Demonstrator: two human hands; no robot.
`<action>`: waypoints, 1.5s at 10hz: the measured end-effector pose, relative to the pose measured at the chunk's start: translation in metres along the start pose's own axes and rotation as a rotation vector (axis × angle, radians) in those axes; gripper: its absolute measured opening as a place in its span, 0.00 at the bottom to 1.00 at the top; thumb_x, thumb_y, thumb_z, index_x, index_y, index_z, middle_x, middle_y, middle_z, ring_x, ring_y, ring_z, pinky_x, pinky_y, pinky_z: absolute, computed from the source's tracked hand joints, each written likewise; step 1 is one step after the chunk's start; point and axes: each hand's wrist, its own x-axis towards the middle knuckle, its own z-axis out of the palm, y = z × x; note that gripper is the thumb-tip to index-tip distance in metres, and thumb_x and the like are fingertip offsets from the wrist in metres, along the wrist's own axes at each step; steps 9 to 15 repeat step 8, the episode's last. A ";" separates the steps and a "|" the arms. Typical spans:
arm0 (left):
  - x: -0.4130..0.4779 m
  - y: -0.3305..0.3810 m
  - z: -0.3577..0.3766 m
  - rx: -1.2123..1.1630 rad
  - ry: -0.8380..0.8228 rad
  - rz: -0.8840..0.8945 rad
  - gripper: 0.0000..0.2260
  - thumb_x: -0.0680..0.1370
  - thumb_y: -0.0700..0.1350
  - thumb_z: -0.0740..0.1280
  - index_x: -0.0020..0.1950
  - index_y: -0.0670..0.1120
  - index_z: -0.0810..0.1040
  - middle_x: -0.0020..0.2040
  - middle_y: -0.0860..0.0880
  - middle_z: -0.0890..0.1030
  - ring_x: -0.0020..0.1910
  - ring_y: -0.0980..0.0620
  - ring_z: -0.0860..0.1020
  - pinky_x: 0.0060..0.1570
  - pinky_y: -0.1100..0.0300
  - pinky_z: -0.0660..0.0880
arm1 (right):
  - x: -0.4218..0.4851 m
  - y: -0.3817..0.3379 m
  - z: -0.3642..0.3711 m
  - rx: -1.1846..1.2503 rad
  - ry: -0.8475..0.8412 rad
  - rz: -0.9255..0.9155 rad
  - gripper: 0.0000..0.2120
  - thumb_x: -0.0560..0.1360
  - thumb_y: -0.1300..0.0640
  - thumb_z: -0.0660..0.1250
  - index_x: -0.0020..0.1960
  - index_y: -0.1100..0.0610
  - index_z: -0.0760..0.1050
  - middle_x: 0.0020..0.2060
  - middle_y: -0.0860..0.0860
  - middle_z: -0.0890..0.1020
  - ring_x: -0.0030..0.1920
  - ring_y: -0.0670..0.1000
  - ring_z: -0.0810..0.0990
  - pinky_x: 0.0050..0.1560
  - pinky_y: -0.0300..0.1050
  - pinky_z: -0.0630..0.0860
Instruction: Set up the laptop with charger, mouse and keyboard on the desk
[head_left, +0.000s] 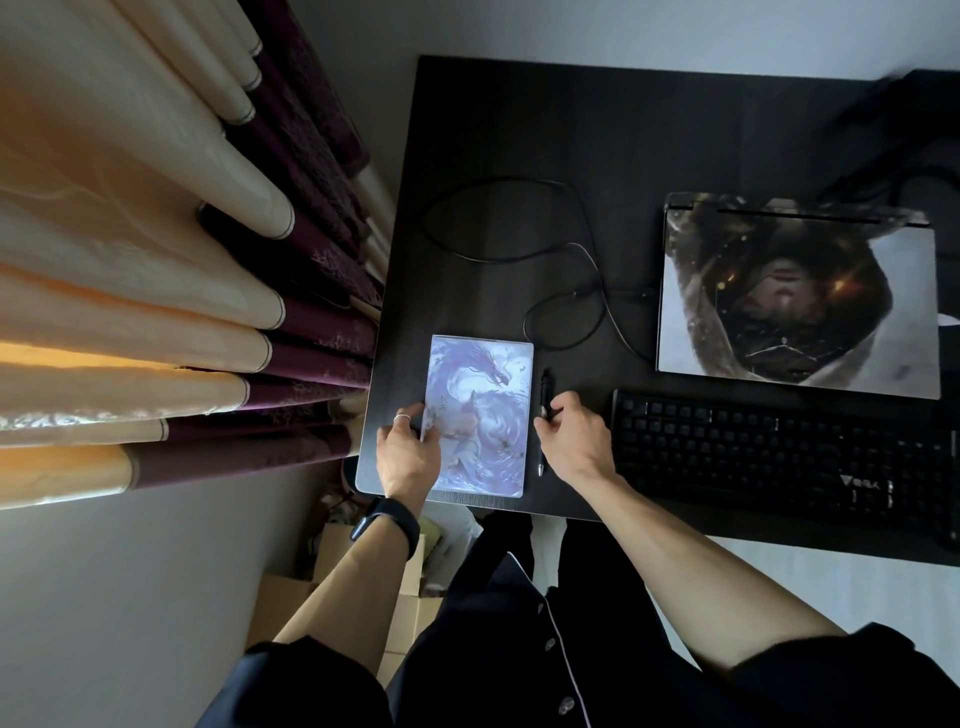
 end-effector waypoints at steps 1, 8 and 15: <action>0.001 -0.001 -0.002 -0.017 -0.005 -0.005 0.15 0.79 0.47 0.66 0.65 0.54 0.75 0.54 0.44 0.79 0.49 0.51 0.69 0.53 0.60 0.66 | 0.000 0.002 0.001 0.021 0.009 0.005 0.11 0.77 0.49 0.67 0.56 0.53 0.73 0.49 0.53 0.86 0.54 0.60 0.83 0.51 0.51 0.78; -0.054 0.112 0.027 0.073 -0.053 0.509 0.26 0.77 0.43 0.67 0.74 0.42 0.68 0.70 0.39 0.68 0.69 0.39 0.68 0.66 0.47 0.69 | -0.062 0.051 -0.093 0.229 0.233 -0.168 0.08 0.78 0.52 0.69 0.57 0.50 0.79 0.50 0.45 0.81 0.47 0.41 0.80 0.53 0.41 0.79; -0.054 0.112 0.027 0.073 -0.053 0.509 0.26 0.77 0.43 0.67 0.74 0.42 0.68 0.70 0.39 0.68 0.69 0.39 0.68 0.66 0.47 0.69 | -0.062 0.051 -0.093 0.229 0.233 -0.168 0.08 0.78 0.52 0.69 0.57 0.50 0.79 0.50 0.45 0.81 0.47 0.41 0.80 0.53 0.41 0.79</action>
